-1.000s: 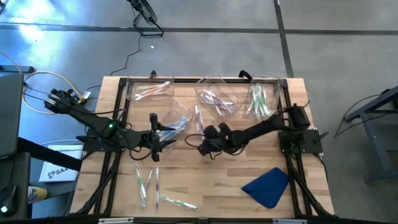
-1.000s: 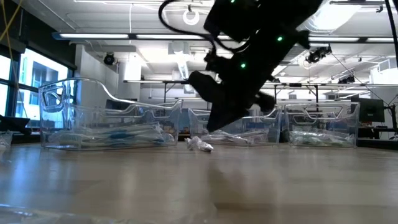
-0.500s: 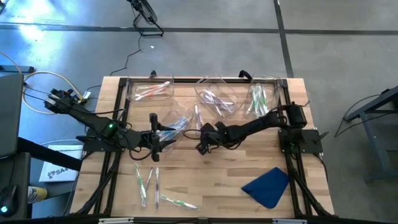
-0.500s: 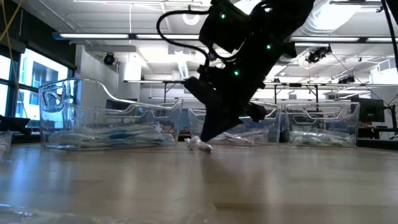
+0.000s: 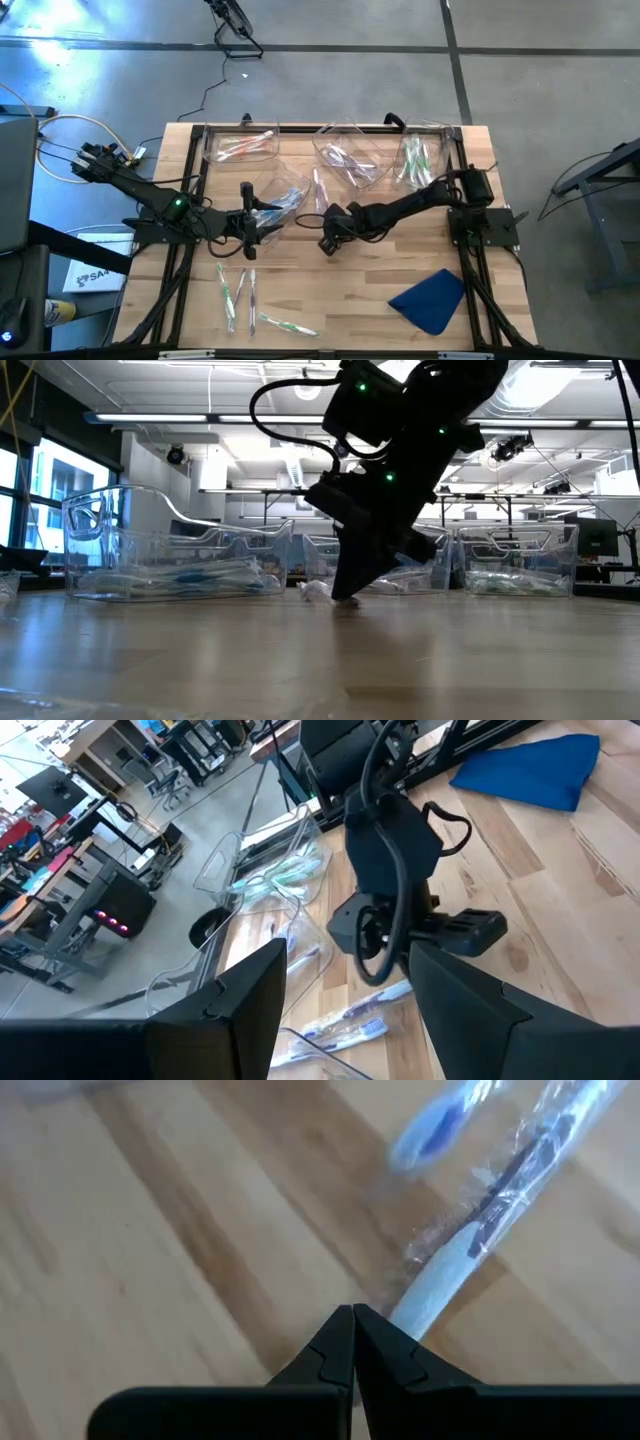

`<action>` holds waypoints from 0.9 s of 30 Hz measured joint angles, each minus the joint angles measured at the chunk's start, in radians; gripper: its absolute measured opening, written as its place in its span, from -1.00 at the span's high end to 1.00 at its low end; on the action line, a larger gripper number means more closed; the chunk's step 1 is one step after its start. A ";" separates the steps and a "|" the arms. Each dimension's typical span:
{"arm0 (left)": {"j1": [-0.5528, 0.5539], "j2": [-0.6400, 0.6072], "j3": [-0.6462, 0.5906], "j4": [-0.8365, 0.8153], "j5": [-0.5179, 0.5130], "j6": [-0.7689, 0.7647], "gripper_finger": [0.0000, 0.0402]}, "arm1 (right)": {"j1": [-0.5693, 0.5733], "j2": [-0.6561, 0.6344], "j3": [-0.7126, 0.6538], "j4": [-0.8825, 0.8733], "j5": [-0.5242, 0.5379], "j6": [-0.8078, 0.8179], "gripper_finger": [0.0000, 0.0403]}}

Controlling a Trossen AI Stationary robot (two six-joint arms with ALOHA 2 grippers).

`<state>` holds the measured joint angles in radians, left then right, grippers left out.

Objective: Pick & Place Toothbrushes
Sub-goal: Put the purple toothbrush into the top center transparent bin

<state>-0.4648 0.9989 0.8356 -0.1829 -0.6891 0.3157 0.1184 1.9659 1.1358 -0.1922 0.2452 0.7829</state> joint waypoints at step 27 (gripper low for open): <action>0.000 0.000 0.000 0.000 0.000 0.000 -0.03 | 0.192 -0.116 -0.005 -0.470 -0.174 0.066 0.99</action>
<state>-0.4648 0.9989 0.8356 -0.1833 -0.6888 0.3157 0.3109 1.8501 1.1308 -0.6617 0.0710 0.8486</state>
